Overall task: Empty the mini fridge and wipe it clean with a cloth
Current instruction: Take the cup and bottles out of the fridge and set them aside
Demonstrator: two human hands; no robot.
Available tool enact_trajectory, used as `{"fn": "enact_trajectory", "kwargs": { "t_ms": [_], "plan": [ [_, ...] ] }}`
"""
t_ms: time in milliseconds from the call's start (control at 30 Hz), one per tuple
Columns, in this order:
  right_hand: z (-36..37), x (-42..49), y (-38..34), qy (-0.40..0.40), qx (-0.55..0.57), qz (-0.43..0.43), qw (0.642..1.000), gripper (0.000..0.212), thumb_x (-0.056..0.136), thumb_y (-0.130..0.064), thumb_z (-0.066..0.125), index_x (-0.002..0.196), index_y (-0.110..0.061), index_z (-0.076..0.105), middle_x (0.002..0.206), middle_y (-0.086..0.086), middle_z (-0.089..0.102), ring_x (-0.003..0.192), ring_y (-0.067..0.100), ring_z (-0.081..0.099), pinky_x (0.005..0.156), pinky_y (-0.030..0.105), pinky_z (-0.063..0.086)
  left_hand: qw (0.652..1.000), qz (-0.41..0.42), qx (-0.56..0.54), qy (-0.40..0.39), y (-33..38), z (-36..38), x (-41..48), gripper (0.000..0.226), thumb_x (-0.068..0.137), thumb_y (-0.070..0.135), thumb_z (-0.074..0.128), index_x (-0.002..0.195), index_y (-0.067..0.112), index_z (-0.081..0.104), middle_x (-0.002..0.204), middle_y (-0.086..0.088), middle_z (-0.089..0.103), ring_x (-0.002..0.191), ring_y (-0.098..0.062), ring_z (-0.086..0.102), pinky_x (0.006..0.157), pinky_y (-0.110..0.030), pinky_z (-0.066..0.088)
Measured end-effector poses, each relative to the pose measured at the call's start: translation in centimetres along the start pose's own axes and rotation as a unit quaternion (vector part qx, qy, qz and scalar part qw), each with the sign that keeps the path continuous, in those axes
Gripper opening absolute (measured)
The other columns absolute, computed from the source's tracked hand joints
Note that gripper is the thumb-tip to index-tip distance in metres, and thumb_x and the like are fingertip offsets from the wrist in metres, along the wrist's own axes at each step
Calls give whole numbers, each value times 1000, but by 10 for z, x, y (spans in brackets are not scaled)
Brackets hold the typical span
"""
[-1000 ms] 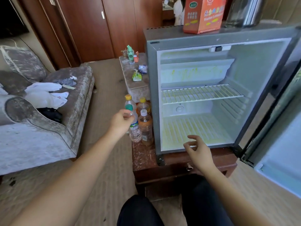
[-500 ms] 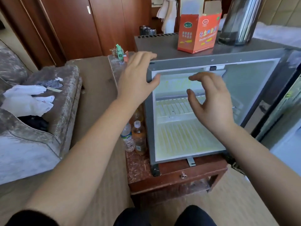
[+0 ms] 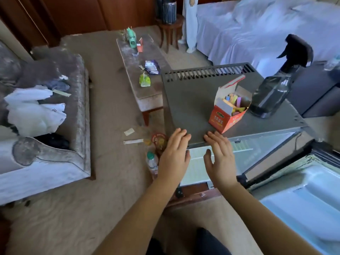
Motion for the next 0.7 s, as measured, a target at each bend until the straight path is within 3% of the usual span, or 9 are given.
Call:
{"fn": "enact_trajectory", "kwargs": {
  "t_ms": [133, 300, 433, 600, 700],
  "plan": [
    [-1, 4, -10, 39, -1, 47, 998, 27, 89, -8, 54, 113, -3, 66, 120, 11, 64, 120, 28, 52, 107, 44, 40, 993, 68, -14, -95, -14, -18, 7, 51, 85, 6, 67, 135, 13, 56, 144, -2, 50, 139, -19, 40, 105, -33, 42],
    [7, 7, -40, 40, -44, 164, 985, 26, 90, -19, 64, 110, -1, 65, 121, 14, 63, 123, 32, 51, 106, 42, 39, 960, 141, -28, -241, -31, -39, 25, 61, 91, 5, 53, 148, 22, 39, 157, 11, 28, 146, -5, 20, 113, -26, 27],
    [6, 12, -51, -36, -133, 222, 965, 37, 93, -32, 61, 118, -5, 64, 131, 11, 59, 130, 29, 47, 108, 41, 35, 941, 198, -22, -273, -34, -41, 43, 57, 90, 2, 51, 145, 15, 43, 155, 1, 35, 143, -17, 29, 117, -35, 25],
    [19, 35, -79, -29, -156, 197, 967, 22, 89, -14, 62, 108, -8, 70, 114, 10, 68, 109, 32, 60, 95, 42, 44, 921, 246, -45, -300, -57, -36, 47, 61, 88, 3, 54, 146, 13, 41, 156, -2, 32, 145, -21, 27, 116, -42, 21],
    [54, 80, -104, -36, -117, 189, 974, 25, 87, -7, 59, 110, -9, 68, 107, 10, 68, 102, 33, 60, 86, 40, 48, 930, 204, -32, -305, -93, -39, 77, 61, 89, 10, 57, 147, 11, 38, 157, -4, 30, 145, -24, 26, 117, -43, 25]
  ]
}}
Point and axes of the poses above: each hand's wrist, its own x-axis towards the middle knuckle, its own z-axis out of the palm, y = z × x, the point moved 5 cm from there along x, towards the middle knuckle
